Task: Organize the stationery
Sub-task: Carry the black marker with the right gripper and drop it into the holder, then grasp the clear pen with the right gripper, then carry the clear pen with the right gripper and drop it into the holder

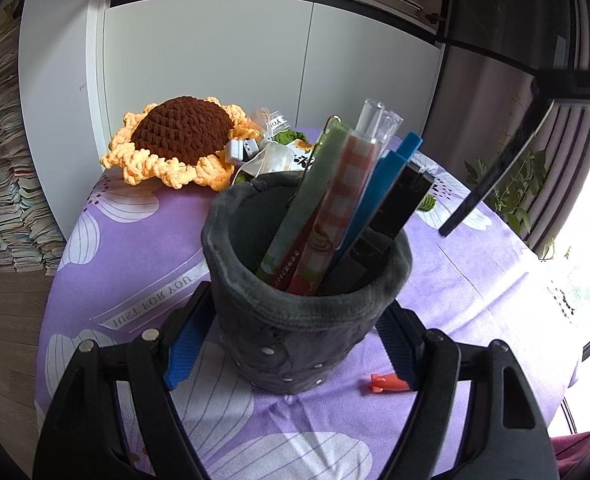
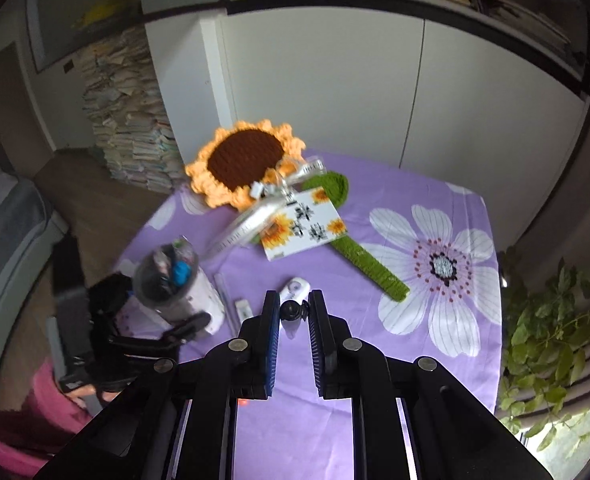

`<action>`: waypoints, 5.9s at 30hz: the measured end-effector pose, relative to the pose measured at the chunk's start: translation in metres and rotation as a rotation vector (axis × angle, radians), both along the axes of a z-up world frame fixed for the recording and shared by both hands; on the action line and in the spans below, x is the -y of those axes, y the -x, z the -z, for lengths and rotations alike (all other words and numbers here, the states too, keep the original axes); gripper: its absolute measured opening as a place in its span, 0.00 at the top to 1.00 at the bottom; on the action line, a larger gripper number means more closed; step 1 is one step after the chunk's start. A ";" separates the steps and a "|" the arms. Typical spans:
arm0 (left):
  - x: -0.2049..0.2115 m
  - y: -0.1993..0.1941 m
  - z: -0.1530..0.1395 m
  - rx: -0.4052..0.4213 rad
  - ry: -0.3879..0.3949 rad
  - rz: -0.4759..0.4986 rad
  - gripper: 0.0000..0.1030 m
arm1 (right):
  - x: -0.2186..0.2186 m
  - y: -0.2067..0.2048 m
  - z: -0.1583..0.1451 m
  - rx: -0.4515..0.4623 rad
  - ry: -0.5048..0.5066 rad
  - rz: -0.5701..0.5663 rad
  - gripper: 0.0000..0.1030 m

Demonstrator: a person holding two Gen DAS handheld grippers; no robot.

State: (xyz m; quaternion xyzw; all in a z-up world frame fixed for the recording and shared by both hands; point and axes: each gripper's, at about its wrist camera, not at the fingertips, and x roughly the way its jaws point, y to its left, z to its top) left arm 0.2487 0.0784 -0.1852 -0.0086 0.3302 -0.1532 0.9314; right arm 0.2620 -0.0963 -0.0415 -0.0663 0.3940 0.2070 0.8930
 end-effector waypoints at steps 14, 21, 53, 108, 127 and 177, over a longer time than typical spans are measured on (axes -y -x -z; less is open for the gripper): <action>0.000 0.000 0.000 -0.004 0.003 0.002 0.25 | -0.082 0.005 -0.075 0.172 -0.152 -0.228 0.85; 0.000 0.000 -0.001 -0.005 0.004 0.004 0.25 | -0.103 -0.032 -0.027 0.067 -0.111 -0.212 0.85; 0.000 0.000 0.000 -0.006 0.003 0.001 0.25 | -0.037 -0.008 0.120 -0.274 0.095 -0.137 0.85; -0.002 -0.004 0.002 -0.029 0.008 -0.004 0.24 | -0.048 -0.038 0.135 -0.294 0.223 -0.224 0.88; -0.001 -0.002 0.001 -0.010 -0.001 -0.004 0.24 | -0.049 0.012 0.046 -0.086 0.142 -0.216 0.88; -0.001 -0.001 0.000 -0.006 -0.002 0.000 0.24 | -0.077 -0.033 -0.026 0.216 -0.432 -0.156 0.87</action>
